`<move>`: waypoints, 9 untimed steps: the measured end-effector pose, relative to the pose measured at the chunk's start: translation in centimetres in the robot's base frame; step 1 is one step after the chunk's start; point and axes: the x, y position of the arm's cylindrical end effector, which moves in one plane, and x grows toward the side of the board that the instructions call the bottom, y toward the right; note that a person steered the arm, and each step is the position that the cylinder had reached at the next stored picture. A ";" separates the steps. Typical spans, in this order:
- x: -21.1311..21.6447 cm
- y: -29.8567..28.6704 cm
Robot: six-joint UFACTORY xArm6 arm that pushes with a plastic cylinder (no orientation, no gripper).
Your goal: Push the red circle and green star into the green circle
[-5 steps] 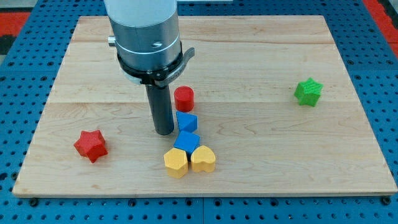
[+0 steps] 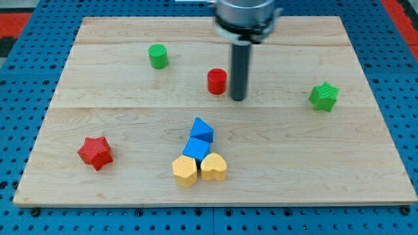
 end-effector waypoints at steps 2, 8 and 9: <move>-4.5 -10.8; -4.0 5.1; -3.1 14.4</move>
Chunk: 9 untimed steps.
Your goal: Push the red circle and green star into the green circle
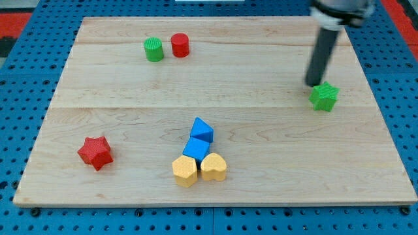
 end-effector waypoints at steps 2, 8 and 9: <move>6.4 -0.3; -0.6 -28.2; -0.3 -36.2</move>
